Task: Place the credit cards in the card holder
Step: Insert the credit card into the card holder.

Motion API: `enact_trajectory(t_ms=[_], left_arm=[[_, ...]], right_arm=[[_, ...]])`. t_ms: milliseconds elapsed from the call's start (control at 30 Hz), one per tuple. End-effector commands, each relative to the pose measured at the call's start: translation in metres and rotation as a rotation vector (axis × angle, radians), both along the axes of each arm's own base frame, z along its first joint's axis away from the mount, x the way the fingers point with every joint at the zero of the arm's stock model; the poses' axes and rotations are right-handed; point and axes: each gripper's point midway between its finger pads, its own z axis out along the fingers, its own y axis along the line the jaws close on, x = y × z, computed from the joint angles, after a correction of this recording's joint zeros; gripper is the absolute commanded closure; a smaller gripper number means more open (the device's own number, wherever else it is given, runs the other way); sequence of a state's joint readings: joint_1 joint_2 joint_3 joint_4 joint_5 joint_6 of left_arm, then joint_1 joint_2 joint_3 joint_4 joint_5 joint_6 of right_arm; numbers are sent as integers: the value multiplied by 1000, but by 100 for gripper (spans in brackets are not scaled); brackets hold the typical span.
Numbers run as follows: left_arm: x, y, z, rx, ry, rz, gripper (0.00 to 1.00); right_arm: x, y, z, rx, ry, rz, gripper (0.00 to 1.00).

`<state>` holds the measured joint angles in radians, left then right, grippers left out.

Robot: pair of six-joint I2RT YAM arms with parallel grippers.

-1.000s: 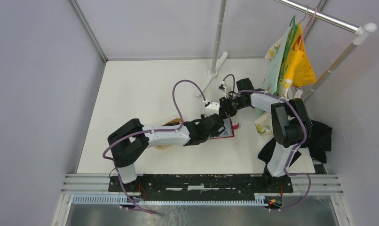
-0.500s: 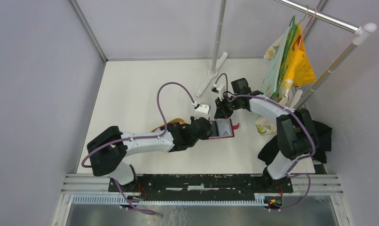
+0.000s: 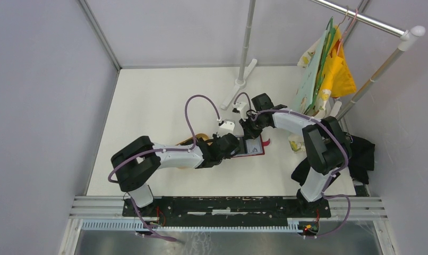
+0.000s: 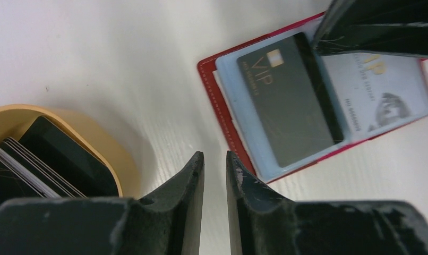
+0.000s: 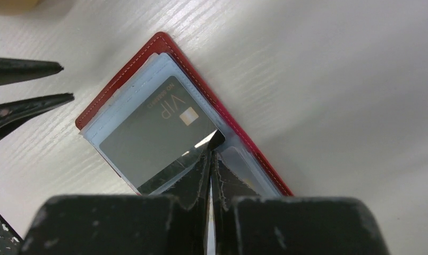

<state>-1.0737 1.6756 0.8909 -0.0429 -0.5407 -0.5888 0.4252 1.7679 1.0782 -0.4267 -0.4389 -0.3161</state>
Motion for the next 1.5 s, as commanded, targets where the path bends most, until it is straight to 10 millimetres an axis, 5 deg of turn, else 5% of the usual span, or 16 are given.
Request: enact_trajectory(t_ms=[0,367,567,1033,1167,1300,1367,1467], left_arm=[[12,-1,-3,8,-2,22,72],[8,-18,-24,2,72,-35,72],[6,-17,-20,-10,69,-37,72],[-16,-19,61,-251,-20,-155,65],[-26,-16,87,-367,-68,-192,54],[-34,-10,107,-468,-117,-208,30],[-36,-10,113,-503,-127,-217,18],[-41,-16,114,-534,-111,-243,5]], right_arm=[[9,2,-2,-47,-23,10,94],[-4,16,-9,-5,44,44,94],[-2,24,10,51,9,68,94],[8,27,104,196,-288,131,93],[6,27,138,258,-449,151,92],[1,22,170,309,-640,173,90],[-5,24,162,307,-675,251,80],[-22,33,128,325,-488,352,86]])
